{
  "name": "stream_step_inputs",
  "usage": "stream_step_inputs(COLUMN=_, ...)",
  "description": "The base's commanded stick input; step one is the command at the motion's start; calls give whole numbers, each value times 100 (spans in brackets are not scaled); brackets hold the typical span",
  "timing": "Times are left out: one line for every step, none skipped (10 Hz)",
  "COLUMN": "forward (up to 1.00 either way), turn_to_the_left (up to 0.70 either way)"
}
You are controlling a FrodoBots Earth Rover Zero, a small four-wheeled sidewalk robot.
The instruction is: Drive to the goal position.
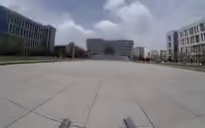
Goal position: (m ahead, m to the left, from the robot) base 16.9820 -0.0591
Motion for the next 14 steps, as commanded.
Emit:
stream_step_inputs(forward=100, turn_to_the_left=-40)
stream_step_inputs(forward=100, turn_to_the_left=-40)
stream_step_inputs(forward=100, turn_to_the_left=-40)
stream_step_inputs(forward=100, turn_to_the_left=-40)
stream_step_inputs(forward=100, turn_to_the_left=-40)
stream_step_inputs(forward=100, turn_to_the_left=-40)
stream_step_inputs(forward=100, turn_to_the_left=-40)
stream_step_inputs(forward=100, turn_to_the_left=-40)
stream_step_inputs(forward=100, turn_to_the_left=-21)
stream_step_inputs(forward=100, turn_to_the_left=-1)
stream_step_inputs(forward=100, turn_to_the_left=0)
stream_step_inputs(forward=100, turn_to_the_left=0)
stream_step_inputs(forward=100, turn_to_the_left=-4)
stream_step_inputs(forward=100, turn_to_the_left=-23)
